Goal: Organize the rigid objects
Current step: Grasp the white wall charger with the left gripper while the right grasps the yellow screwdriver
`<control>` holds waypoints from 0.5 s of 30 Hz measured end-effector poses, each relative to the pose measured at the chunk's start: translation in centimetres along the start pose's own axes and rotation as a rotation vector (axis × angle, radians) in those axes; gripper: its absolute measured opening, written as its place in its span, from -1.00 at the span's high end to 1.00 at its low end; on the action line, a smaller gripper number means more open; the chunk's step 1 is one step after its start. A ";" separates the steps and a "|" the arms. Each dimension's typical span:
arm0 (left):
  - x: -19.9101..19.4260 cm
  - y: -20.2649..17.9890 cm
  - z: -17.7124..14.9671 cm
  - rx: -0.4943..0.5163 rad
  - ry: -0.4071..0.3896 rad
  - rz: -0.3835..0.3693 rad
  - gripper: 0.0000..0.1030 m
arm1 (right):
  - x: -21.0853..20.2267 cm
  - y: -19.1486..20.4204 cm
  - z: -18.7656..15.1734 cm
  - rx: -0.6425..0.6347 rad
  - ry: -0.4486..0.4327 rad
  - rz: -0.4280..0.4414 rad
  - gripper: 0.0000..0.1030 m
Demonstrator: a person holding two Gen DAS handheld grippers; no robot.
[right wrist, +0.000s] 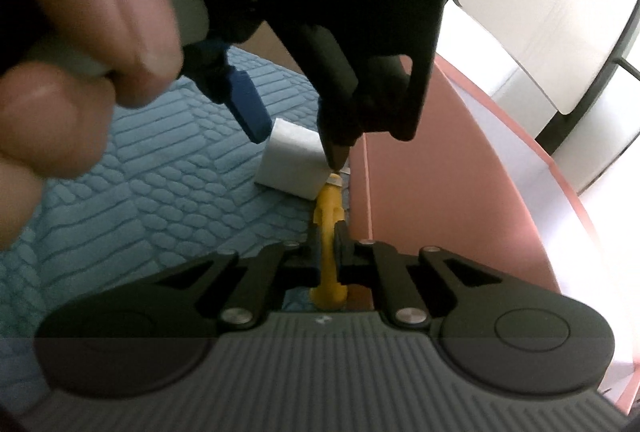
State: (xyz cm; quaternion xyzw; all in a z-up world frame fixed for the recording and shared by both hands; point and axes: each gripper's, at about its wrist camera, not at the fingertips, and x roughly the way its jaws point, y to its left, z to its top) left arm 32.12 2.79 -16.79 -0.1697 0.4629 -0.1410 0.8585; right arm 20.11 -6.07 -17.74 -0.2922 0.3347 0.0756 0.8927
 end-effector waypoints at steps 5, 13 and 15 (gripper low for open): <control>-0.9 0.5 0.1 -0.033 -0.007 -0.013 0.46 | -0.4 -0.5 0.3 0.020 -0.001 0.025 0.84; -2.3 2.4 -0.4 -0.092 -0.022 -0.017 0.69 | -2.0 -0.7 0.3 0.049 -0.001 0.086 0.84; -2.5 2.6 -0.5 -0.108 -0.022 -0.028 0.68 | -2.4 -0.8 0.2 0.056 0.002 0.096 0.83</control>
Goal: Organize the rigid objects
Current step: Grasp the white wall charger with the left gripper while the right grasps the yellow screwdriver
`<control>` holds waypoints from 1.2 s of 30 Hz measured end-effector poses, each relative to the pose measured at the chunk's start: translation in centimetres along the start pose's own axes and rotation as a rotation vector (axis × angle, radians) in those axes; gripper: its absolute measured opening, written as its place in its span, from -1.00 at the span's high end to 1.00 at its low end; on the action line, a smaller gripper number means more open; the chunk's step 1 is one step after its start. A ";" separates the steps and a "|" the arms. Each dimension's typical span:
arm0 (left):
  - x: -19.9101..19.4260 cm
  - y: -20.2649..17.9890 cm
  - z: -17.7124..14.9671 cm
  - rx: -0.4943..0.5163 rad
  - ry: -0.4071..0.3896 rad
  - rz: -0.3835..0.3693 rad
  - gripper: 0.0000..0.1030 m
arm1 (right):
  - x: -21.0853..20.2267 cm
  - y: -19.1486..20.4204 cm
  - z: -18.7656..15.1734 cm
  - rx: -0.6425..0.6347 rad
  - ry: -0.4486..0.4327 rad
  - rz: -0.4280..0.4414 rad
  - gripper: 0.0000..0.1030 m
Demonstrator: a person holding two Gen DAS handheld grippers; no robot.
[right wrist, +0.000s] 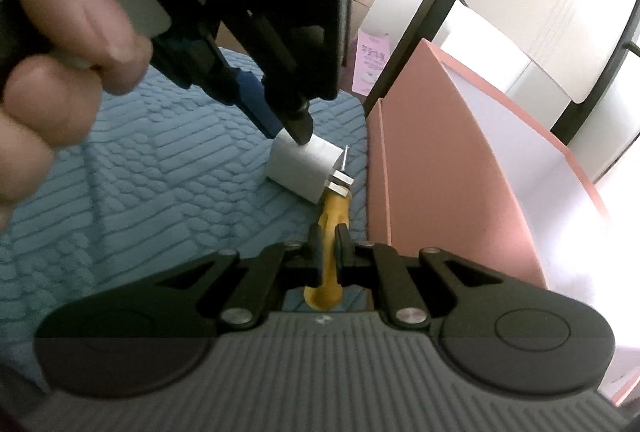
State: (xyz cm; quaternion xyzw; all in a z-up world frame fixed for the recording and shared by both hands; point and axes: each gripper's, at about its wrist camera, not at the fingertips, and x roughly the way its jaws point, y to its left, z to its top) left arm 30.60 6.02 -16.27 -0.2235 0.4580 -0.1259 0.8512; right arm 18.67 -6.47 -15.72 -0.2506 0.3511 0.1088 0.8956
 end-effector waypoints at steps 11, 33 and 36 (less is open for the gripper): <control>-0.4 -0.7 -0.2 0.022 -0.002 -0.029 0.00 | -2.1 -0.8 -0.5 0.051 0.011 0.093 0.83; 1.6 0.1 -2.1 -0.049 0.101 0.080 -0.01 | -1.0 -0.6 -0.7 0.132 0.039 0.105 0.49; 1.5 0.1 -2.3 -0.063 0.097 0.082 -0.01 | -0.2 -0.6 -0.9 0.148 0.058 0.120 0.49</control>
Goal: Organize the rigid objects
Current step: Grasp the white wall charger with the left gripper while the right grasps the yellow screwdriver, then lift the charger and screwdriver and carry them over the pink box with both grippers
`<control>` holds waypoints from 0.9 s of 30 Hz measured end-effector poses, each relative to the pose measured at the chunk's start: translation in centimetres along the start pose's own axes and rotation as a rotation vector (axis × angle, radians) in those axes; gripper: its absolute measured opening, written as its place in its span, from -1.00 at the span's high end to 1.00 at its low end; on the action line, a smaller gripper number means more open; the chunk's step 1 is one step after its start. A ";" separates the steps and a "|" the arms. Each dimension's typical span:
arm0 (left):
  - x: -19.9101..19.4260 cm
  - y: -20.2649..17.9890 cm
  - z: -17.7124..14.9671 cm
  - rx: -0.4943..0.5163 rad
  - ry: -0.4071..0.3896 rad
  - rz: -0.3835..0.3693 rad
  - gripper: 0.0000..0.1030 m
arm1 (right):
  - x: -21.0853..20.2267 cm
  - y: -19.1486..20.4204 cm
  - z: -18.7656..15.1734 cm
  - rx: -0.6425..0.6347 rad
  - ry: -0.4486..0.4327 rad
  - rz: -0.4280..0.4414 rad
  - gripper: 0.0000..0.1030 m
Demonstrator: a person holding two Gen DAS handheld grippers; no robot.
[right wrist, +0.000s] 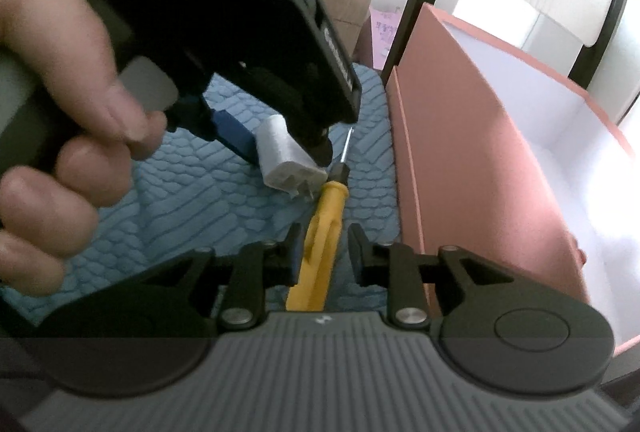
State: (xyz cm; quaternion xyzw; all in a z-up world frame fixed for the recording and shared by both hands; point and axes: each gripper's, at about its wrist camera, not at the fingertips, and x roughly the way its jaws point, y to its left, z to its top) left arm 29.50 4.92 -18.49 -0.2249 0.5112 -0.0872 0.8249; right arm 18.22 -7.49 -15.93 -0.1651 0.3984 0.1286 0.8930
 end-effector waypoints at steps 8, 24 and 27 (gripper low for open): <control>-0.8 0.3 -0.6 -0.041 -0.020 0.003 0.09 | 0.6 -1.1 0.0 0.081 0.034 0.048 0.56; -7.4 3.1 -4.4 -0.127 -0.106 0.063 0.36 | -0.2 -2.6 0.3 0.095 0.022 0.136 0.61; -8.6 3.6 -5.2 -0.125 -0.131 0.106 0.36 | -0.6 -2.7 0.3 0.090 0.013 0.150 0.61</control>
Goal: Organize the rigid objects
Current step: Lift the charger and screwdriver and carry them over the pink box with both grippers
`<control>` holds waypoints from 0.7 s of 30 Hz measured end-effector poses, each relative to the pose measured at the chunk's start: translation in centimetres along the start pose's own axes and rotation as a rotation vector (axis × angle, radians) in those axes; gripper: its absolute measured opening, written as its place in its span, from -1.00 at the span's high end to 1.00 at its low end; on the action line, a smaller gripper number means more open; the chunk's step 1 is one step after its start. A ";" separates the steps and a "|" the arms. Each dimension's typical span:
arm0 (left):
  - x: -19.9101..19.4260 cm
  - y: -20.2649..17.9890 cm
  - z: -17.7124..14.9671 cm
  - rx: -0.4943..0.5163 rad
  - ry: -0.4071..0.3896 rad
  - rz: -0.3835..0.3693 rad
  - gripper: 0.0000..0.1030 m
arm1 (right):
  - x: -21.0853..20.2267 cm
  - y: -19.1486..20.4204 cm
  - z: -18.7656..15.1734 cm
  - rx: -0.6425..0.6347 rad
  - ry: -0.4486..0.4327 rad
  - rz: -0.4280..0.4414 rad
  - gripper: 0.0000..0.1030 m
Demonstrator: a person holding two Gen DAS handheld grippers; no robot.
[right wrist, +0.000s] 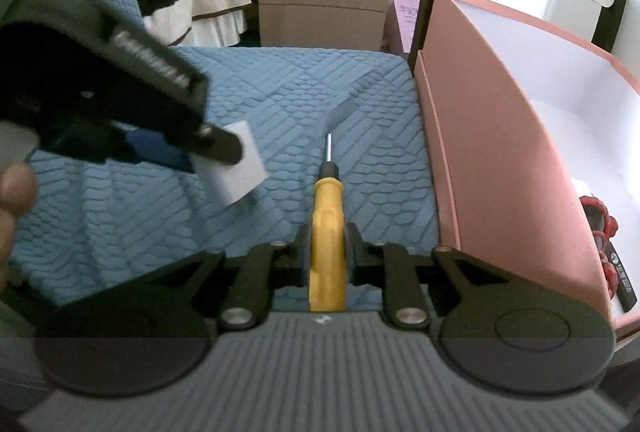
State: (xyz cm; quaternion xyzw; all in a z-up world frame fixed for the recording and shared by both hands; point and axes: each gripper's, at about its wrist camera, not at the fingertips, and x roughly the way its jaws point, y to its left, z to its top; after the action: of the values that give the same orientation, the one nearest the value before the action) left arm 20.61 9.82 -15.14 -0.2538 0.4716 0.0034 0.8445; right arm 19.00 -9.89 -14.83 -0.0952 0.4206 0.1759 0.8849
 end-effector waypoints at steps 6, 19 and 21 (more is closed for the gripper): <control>-1.7 0.0 -1.4 0.044 -0.044 0.071 0.36 | -0.9 0.4 -0.1 -0.018 -0.005 0.021 0.60; -2.1 0.6 -3.0 0.036 -0.026 0.080 0.36 | -1.3 0.2 -1.0 0.009 0.043 0.052 0.60; -2.0 0.7 -2.9 0.027 -0.024 0.070 0.35 | -1.3 0.2 -0.9 0.013 0.040 0.055 0.60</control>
State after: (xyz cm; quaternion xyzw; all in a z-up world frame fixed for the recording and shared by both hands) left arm 16.96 9.67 -15.09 -0.2260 0.4700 0.0295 0.8527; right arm 17.54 -10.32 -14.36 -0.0815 0.4418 0.1954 0.8718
